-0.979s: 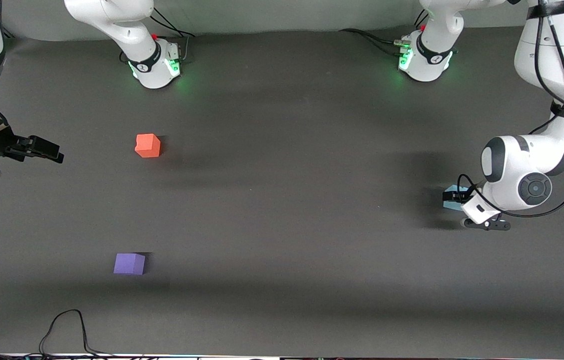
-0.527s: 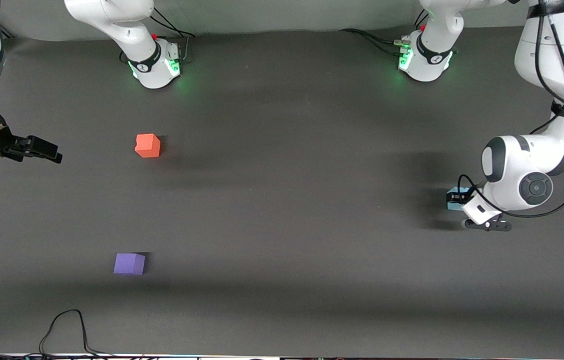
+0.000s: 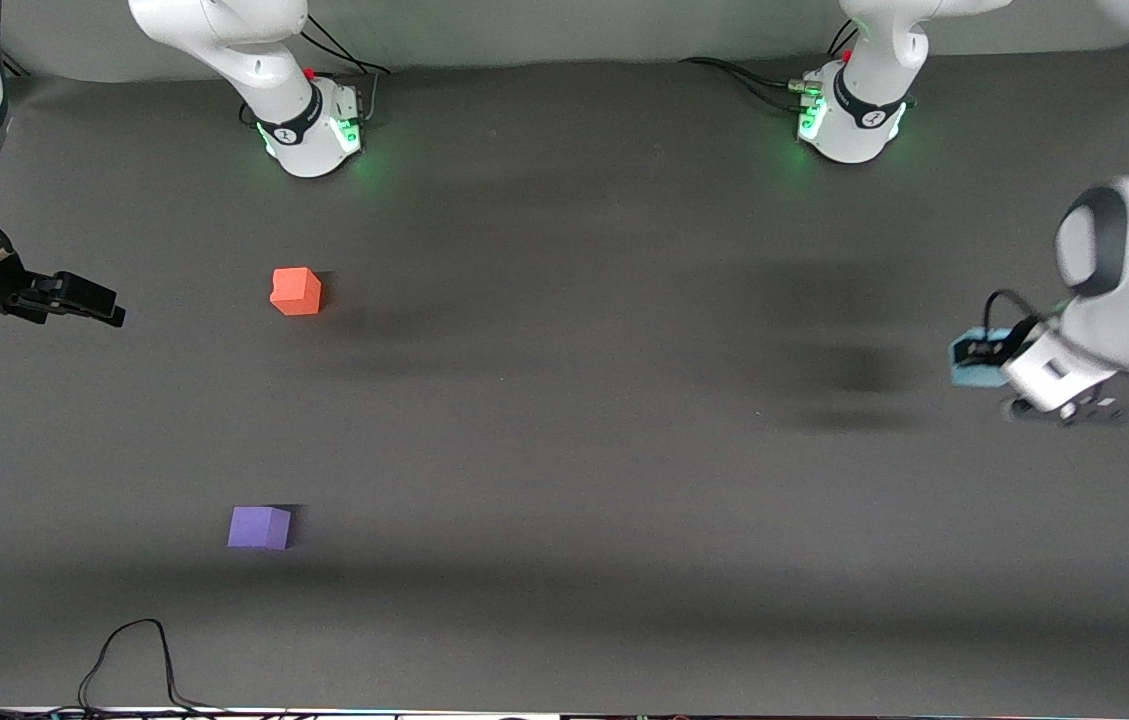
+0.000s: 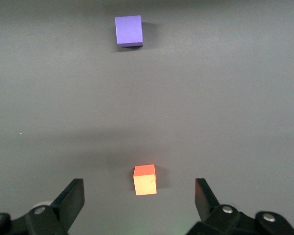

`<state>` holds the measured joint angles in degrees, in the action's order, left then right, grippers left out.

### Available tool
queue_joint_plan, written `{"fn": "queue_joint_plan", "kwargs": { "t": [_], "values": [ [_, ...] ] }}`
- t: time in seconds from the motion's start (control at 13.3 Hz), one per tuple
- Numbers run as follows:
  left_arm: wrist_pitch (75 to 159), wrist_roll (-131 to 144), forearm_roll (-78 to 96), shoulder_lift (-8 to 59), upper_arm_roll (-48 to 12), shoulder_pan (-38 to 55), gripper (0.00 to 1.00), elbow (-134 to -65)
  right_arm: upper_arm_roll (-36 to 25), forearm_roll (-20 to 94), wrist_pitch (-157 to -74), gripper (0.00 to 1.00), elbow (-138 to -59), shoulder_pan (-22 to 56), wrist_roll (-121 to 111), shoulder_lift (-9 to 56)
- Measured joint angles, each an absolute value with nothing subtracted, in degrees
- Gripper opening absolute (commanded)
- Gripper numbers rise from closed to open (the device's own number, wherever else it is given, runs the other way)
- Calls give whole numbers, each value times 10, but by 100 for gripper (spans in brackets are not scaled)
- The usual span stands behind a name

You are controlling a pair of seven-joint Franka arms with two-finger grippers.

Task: Place blue block between orange and purple blocks
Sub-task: 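Carry the light blue cube with the left gripper toward the table's middle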

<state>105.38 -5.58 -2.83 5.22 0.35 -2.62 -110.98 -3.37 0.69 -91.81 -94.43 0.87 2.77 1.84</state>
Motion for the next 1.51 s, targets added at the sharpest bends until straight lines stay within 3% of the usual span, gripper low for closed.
{"fn": "queue_joint_plan", "kwargs": {
  "t": [0.38,0.68,1.05,1.51],
  "values": [
    [910,-54,-26,-52,0,-26,25,-1064,-34,7,-918,100,-944,9,27,18],
    [895,21,24,-46,-38,-23,28,-1031,-34,7,-918,100,-944,9,27,18],
    [925,331,29,64,-207,23,27,-930,-34,7,-918,100,-944,9,27,17],
    [1094,672,-20,210,-229,202,27,-908,-34,7,-917,100,-944,9,27,17]
  ]
}}
